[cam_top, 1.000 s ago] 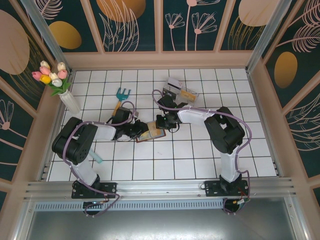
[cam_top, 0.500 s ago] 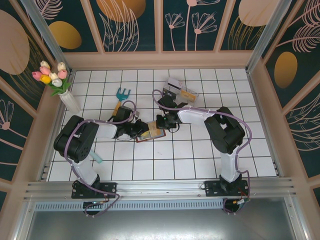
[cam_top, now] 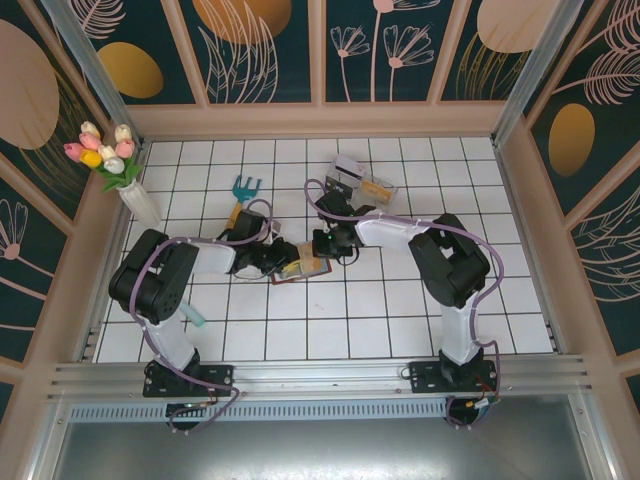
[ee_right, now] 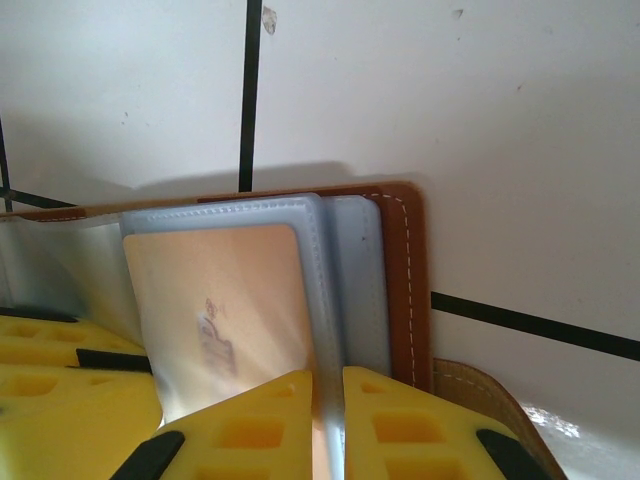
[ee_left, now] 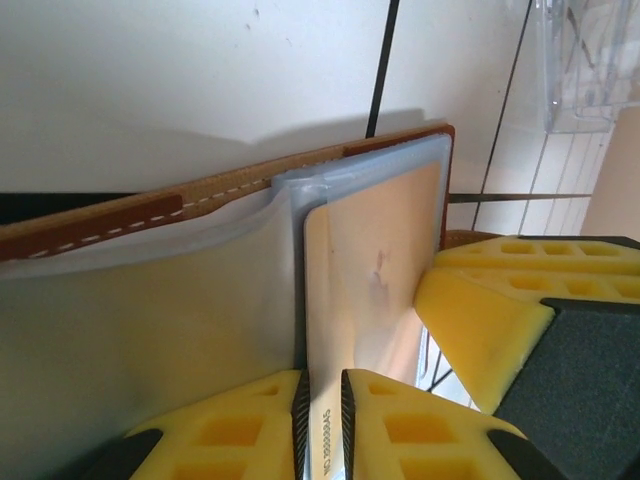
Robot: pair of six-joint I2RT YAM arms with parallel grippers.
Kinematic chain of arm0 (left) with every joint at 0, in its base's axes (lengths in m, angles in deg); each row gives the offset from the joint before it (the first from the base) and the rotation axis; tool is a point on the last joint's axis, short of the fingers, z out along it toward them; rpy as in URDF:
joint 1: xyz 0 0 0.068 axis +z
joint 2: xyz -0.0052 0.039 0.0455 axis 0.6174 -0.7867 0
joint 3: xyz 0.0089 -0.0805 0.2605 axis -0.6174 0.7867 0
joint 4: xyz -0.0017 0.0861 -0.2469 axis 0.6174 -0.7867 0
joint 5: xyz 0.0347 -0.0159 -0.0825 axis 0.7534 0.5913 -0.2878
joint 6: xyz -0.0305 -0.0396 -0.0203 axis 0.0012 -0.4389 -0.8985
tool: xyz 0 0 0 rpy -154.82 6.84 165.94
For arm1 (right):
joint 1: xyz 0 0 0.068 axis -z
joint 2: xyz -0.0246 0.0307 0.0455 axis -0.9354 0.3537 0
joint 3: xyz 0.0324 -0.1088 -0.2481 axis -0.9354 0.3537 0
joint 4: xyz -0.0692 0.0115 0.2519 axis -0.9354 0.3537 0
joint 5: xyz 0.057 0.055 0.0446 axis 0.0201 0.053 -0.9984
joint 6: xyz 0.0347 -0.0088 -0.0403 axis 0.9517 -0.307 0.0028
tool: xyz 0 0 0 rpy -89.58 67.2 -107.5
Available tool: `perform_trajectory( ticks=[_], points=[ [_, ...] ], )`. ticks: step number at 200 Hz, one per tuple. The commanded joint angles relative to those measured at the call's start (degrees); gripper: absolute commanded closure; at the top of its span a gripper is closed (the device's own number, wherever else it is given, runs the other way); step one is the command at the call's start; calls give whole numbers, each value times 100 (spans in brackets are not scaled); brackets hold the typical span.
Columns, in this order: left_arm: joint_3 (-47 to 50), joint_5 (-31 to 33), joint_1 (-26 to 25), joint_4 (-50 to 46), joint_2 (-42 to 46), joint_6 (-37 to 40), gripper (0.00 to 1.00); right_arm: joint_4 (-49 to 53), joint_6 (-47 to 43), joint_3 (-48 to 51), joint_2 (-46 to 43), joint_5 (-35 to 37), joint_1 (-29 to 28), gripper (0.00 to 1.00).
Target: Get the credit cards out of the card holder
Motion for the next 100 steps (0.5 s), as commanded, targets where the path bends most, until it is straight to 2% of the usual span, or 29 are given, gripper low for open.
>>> perform_trajectory(
  ticks=[1,52,100],
  points=[
    [-109,972,-48,-753,-153,274,79,444,2,343,586,-15,-220,86],
    [-336,892,-242,-717,-456,269,79,429,-50,328,645,-72,-254,90],
    [-104,444,-241,-69,-342,272,90,385,-76,395,634,-136,-256,92]
  ],
)
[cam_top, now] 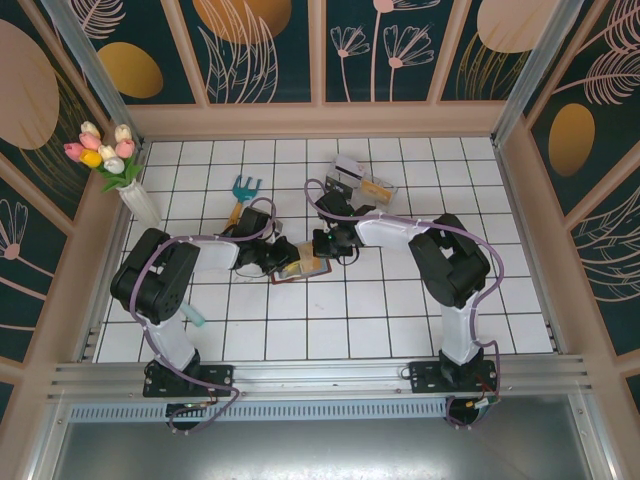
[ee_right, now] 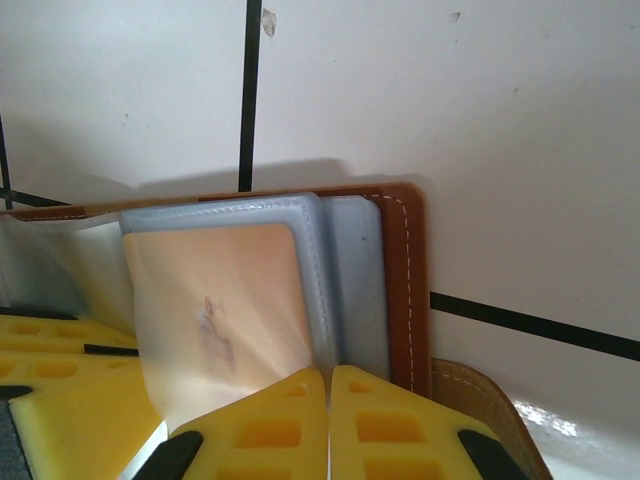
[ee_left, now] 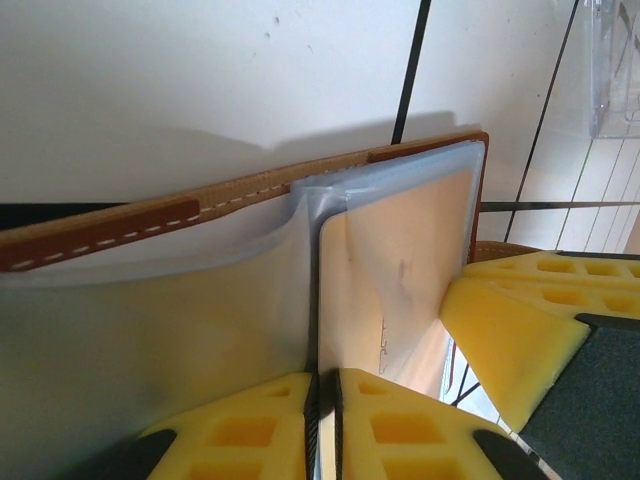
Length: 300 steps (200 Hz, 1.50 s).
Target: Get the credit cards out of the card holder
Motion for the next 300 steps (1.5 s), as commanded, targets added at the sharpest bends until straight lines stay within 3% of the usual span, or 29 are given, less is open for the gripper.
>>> perform_trajectory(
  ticks=[1,21,138,174,192,208,227,254,300],
  points=[
    [158,153,-100,442,-300,154,91,381,-75,395,631,-143,-249,93],
    [190,232,-87,425,-203,254,100,381,-66,422,629,-127,-253,93],
    [497,926,75,-411,796,590,100,406,13,406,571,32,-201,92],
    [670,240,75,484,957,67,100,285,4,395,554,-225,-193,92],
    [773,-35,54,1198,1042,-420,91,302,30,397,592,-215,-190,92],
    [720,52,-19,1259,1098,-574,86,319,46,428,621,-157,-193,92],
    [607,205,-128,1134,1048,-705,85,329,65,456,596,-118,-196,92],
    [287,924,-209,188,756,-567,85,337,74,457,585,-100,-192,92],
    [581,1047,-184,380,641,-520,84,372,66,473,596,-58,-193,92]
  ],
)
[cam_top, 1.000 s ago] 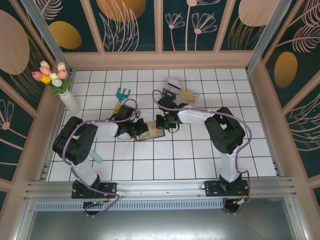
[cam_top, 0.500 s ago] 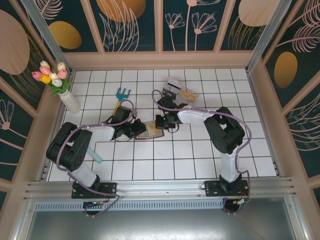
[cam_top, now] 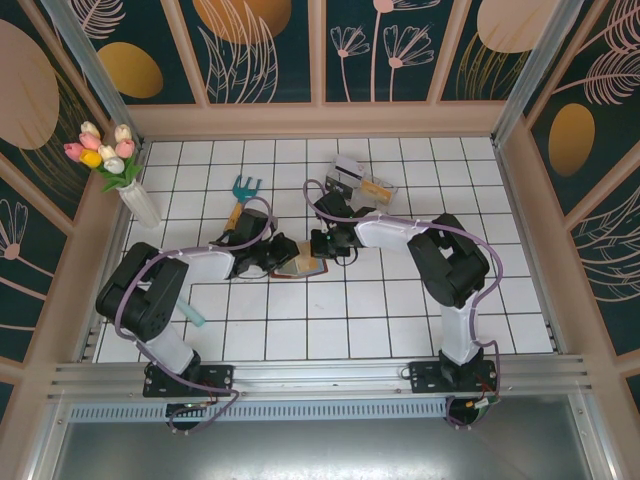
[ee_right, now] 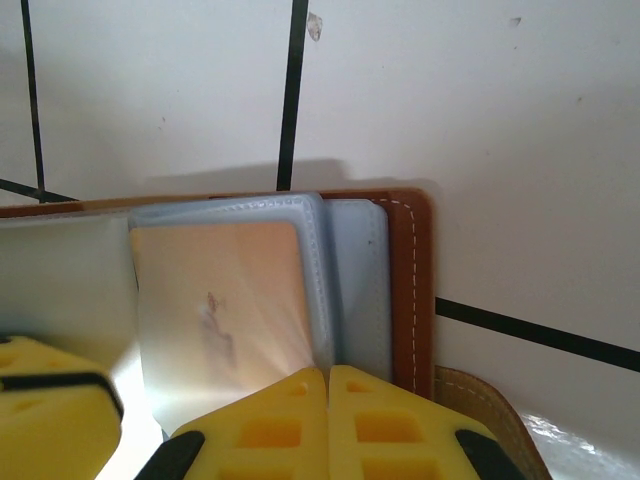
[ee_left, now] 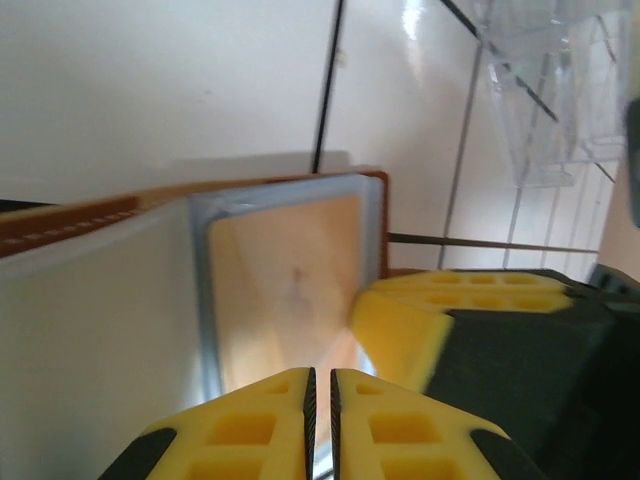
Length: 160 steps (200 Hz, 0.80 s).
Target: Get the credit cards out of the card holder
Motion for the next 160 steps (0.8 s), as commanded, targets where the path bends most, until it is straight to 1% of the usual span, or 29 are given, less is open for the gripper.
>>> perform_trajectory(
  ticks=[1,41,75,95,105,114,160],
  points=[
    [157,230,21,-137,-71,5,84,656,44,400,579,85,-166,92],
    [485,166,127,94,66,-34,77,681,40,418,598,104,-162,92],
    [575,50,158,301,-46,-42,76,692,33,409,630,115,-161,92],
    [577,-217,158,630,-205,-92,81,718,-2,375,683,104,-166,96],
    [571,-277,158,706,-207,-112,84,728,-18,366,697,91,-170,97],
    [558,-282,165,695,-385,-107,86,736,-42,364,717,71,-170,98],
    [535,-391,186,765,-513,-51,86,657,-171,356,737,-227,-188,97]
  ],
)
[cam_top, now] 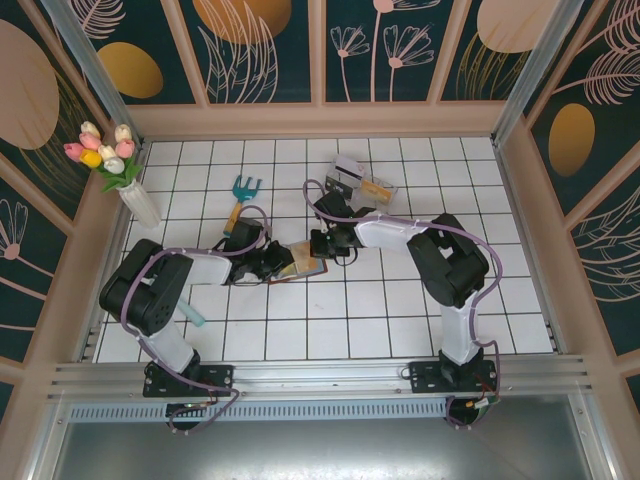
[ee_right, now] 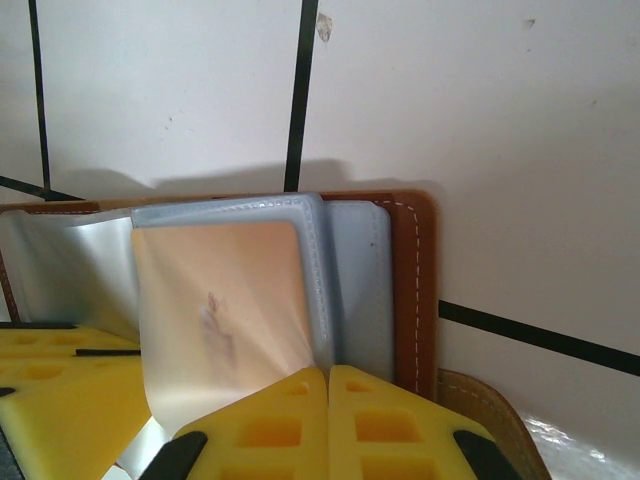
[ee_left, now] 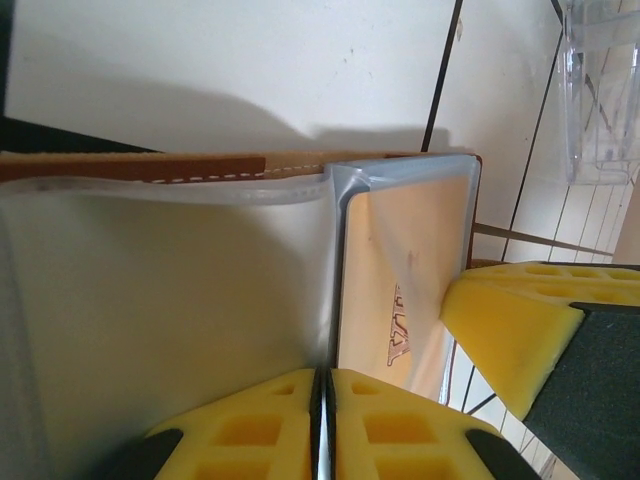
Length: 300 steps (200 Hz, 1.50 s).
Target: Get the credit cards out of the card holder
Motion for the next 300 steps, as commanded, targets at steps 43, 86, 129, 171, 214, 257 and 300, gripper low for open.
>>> perform_trajectory(
  ticks=[43,86,129,171,214,257,300],
  points=[
    [-37,-283,-15,232,-342,182,82,630,-224,348,716,-354,-206,95],
    [-99,-411,-18,285,-232,411,82,583,-248,383,708,-399,-223,95],
    [52,-449,-8,775,-53,363,82,566,-233,409,692,-382,-223,95],
    [362,-693,49,1635,-51,112,84,558,-233,418,688,-373,-223,95],
    [401,-731,102,1652,137,183,87,540,-233,418,678,-377,-224,95],
    [305,-945,104,1708,-162,159,81,518,-228,453,671,-382,-223,94],
    [243,-1086,104,1963,-301,75,83,505,-225,462,669,-404,-223,94]
  ],
)
